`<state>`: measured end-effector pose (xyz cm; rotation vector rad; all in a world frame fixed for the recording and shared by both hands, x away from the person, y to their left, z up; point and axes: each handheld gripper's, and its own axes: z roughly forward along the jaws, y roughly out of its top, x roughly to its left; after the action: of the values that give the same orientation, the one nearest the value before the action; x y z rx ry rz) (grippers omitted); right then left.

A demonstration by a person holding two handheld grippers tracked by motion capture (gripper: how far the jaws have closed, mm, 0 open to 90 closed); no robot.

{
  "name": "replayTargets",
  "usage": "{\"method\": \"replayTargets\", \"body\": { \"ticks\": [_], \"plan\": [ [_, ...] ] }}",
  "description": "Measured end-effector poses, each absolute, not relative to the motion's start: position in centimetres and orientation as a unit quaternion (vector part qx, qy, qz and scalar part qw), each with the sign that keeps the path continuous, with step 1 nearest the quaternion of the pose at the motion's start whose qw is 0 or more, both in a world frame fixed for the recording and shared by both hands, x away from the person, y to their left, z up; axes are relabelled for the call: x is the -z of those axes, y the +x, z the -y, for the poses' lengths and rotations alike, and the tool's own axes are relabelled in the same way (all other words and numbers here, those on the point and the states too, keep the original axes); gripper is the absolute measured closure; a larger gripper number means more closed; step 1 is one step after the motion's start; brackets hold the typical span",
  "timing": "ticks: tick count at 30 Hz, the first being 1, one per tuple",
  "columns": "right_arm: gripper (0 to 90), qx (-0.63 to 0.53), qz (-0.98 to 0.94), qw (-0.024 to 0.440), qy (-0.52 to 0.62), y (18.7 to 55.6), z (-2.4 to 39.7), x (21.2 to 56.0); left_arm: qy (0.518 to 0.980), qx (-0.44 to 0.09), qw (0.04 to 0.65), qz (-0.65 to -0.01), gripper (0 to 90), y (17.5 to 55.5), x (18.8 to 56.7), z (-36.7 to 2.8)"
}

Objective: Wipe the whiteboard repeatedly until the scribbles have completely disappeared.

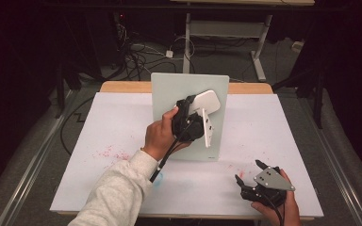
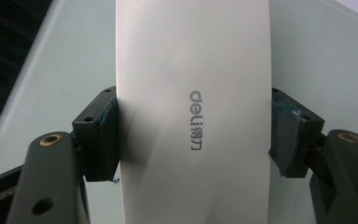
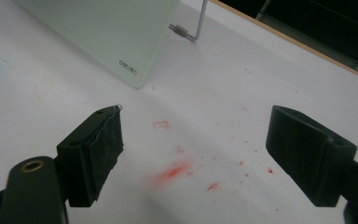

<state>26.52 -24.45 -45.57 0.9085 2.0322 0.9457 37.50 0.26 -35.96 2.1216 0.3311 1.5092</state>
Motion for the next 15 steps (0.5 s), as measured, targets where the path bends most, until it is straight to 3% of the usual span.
{"method": "replayTargets", "body": {
  "ticks": [15],
  "plan": [
    [18.9, -0.369, -0.783, 0.358, 0.351, 26.4, 24.5, 45.4, 0.783, -0.544, 0.260, -0.149, 29.2, 37.0, 37.3, -2.9]
  ]
}}
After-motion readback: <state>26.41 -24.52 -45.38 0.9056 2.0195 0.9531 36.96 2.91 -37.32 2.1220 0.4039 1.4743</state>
